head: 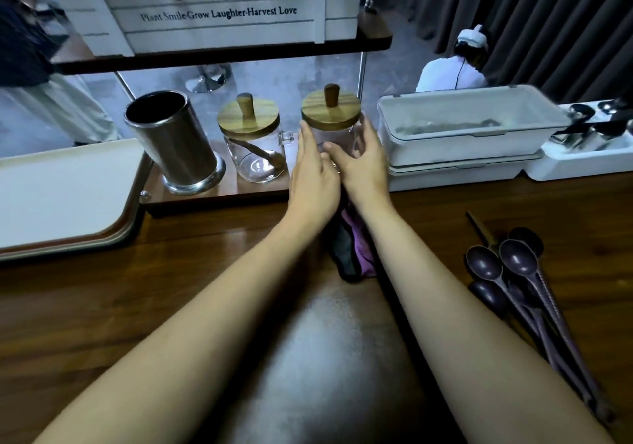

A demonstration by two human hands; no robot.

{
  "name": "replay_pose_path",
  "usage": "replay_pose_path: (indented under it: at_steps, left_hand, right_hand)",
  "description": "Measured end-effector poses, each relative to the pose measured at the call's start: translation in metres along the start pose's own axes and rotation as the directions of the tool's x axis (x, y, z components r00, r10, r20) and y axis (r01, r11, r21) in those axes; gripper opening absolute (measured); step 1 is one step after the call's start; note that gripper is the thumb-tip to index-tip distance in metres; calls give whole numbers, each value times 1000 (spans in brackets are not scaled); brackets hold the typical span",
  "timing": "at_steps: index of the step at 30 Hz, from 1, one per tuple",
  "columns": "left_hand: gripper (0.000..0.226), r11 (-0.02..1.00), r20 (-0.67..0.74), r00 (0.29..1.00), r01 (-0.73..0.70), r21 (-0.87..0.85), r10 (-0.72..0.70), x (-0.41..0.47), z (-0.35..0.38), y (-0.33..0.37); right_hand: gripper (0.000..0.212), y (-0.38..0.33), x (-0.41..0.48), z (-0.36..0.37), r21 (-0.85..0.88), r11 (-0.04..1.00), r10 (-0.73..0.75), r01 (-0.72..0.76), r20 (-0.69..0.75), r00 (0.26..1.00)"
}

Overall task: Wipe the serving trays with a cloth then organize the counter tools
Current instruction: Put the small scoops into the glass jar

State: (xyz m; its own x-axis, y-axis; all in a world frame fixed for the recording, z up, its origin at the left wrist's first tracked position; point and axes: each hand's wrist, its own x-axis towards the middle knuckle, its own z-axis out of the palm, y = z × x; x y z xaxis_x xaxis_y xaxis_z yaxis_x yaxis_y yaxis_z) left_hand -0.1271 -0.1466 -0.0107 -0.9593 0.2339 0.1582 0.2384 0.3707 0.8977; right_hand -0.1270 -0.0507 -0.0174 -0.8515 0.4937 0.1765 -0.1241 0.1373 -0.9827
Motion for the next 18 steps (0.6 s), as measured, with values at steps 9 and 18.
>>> replay_pose_path:
  at_steps: [9, 18]
  left_hand:
    - [64, 1000, -25, 999, -28, -12, 27, -77, -10, 14]
    - [61, 987, 60, 995, -76, -145, 85, -189, -12, 1]
  right_hand:
    - [63, -14, -60, -30, 95, 995, -22, 23, -4, 1000]
    - [65, -19, -196, -83, -86, 996, -46, 36, -127, 991]
